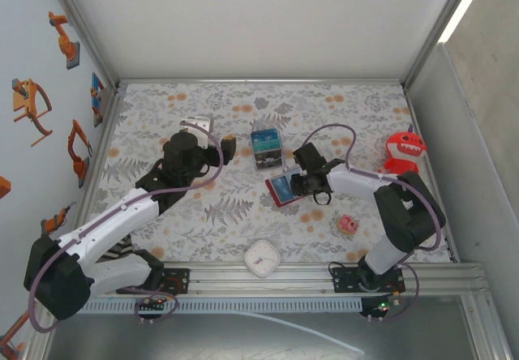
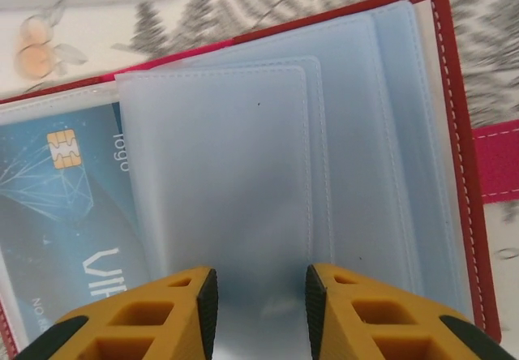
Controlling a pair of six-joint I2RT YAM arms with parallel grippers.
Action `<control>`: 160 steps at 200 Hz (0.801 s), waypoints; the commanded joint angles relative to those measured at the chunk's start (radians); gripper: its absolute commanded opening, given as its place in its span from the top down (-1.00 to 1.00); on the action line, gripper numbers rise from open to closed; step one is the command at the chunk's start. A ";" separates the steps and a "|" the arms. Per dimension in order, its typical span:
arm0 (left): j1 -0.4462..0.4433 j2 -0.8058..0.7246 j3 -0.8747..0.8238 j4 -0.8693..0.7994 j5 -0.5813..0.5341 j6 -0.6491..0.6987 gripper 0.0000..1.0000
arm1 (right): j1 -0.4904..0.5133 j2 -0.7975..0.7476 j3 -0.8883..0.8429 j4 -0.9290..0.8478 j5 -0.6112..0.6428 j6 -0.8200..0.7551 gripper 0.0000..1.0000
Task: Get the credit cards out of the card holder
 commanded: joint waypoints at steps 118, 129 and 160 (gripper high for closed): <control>-0.159 0.168 -0.065 0.155 -0.088 0.097 -0.94 | 0.023 -0.215 0.024 -0.150 0.076 0.113 0.01; -0.175 0.196 -0.078 0.155 -0.089 0.061 -0.94 | 0.023 -0.225 0.024 -0.147 0.053 0.119 0.02; -0.210 0.264 -0.118 0.189 -0.095 -0.062 -0.94 | 0.023 -0.244 0.009 -0.102 -0.059 0.133 0.19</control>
